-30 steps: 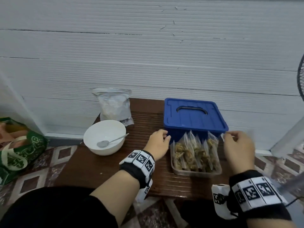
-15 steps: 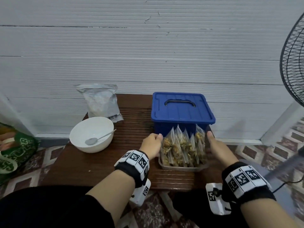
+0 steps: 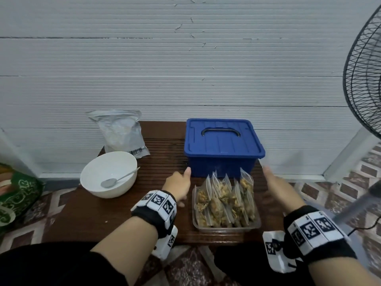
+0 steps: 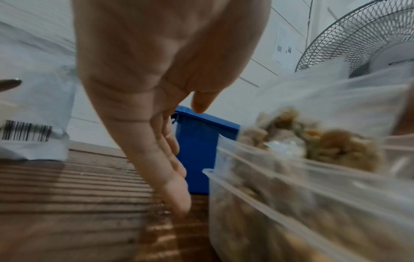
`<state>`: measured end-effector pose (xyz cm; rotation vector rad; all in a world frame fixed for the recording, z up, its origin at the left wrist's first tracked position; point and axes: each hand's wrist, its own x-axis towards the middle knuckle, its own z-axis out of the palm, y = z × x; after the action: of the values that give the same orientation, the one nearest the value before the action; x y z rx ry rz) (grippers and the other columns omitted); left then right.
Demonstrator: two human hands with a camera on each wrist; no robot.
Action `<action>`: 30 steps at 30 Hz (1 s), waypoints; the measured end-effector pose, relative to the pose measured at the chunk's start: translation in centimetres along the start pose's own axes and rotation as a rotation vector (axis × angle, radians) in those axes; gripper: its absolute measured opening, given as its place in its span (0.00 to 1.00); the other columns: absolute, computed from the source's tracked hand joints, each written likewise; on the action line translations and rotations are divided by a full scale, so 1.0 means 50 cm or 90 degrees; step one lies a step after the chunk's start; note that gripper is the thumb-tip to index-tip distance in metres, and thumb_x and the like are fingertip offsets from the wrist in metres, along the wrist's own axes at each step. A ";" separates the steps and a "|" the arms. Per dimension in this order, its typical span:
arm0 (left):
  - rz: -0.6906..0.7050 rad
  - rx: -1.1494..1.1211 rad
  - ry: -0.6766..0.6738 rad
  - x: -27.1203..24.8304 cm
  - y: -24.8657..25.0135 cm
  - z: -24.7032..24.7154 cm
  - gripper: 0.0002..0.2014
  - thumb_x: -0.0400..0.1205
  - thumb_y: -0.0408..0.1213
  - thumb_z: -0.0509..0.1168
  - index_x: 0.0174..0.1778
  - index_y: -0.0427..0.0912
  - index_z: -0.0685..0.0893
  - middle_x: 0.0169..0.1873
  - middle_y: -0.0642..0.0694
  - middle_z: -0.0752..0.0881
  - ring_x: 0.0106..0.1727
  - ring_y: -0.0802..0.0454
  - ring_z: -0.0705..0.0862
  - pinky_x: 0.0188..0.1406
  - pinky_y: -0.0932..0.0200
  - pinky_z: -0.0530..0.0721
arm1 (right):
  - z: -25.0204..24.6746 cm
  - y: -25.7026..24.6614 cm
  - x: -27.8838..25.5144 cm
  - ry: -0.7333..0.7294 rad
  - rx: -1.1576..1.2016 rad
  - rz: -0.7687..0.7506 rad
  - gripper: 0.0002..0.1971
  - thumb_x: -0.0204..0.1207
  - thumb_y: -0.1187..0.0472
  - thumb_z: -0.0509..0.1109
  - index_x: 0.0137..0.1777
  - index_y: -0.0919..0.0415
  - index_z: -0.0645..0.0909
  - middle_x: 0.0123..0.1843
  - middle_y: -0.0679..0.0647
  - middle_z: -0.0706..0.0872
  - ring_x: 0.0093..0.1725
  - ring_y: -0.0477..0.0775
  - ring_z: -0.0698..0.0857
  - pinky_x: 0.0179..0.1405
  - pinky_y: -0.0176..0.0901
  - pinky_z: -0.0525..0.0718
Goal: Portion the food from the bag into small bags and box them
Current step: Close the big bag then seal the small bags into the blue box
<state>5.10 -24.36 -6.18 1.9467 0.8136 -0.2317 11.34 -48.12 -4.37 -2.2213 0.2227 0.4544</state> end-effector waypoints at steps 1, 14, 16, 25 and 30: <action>0.018 0.028 0.035 0.012 0.006 -0.011 0.30 0.86 0.60 0.48 0.64 0.35 0.76 0.55 0.37 0.84 0.47 0.42 0.86 0.44 0.44 0.89 | -0.010 -0.011 0.009 0.017 0.008 -0.005 0.38 0.81 0.33 0.44 0.66 0.68 0.76 0.62 0.69 0.83 0.59 0.69 0.83 0.64 0.63 0.79; 0.172 0.052 0.082 0.122 0.126 -0.071 0.24 0.86 0.43 0.62 0.77 0.37 0.72 0.71 0.43 0.79 0.73 0.46 0.76 0.70 0.58 0.71 | -0.046 -0.135 0.188 0.070 -0.162 -0.095 0.26 0.81 0.61 0.65 0.77 0.69 0.68 0.73 0.65 0.77 0.68 0.68 0.78 0.68 0.59 0.77; 0.172 0.055 0.116 0.120 0.129 -0.072 0.20 0.85 0.43 0.63 0.70 0.36 0.79 0.64 0.42 0.84 0.68 0.45 0.80 0.65 0.59 0.74 | -0.046 -0.131 0.189 0.079 -0.180 -0.099 0.26 0.79 0.64 0.67 0.77 0.68 0.69 0.72 0.65 0.78 0.68 0.67 0.79 0.68 0.56 0.78; 0.169 0.208 0.176 0.111 0.096 -0.093 0.16 0.83 0.48 0.65 0.57 0.40 0.87 0.55 0.44 0.88 0.57 0.46 0.85 0.55 0.56 0.82 | -0.057 -0.122 0.172 0.067 -0.233 -0.131 0.17 0.73 0.66 0.75 0.62 0.69 0.84 0.58 0.64 0.87 0.56 0.63 0.85 0.57 0.53 0.84; 0.186 0.362 0.213 0.114 0.104 -0.092 0.14 0.82 0.48 0.62 0.43 0.43 0.88 0.45 0.45 0.89 0.48 0.44 0.86 0.44 0.54 0.84 | -0.068 -0.134 0.161 0.052 -0.306 -0.148 0.09 0.72 0.70 0.73 0.51 0.71 0.88 0.46 0.62 0.87 0.43 0.57 0.79 0.43 0.42 0.75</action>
<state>11.89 -19.53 -2.86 2.6619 0.7066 0.0512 21.63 -46.53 -0.83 -2.6980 -0.1175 0.3115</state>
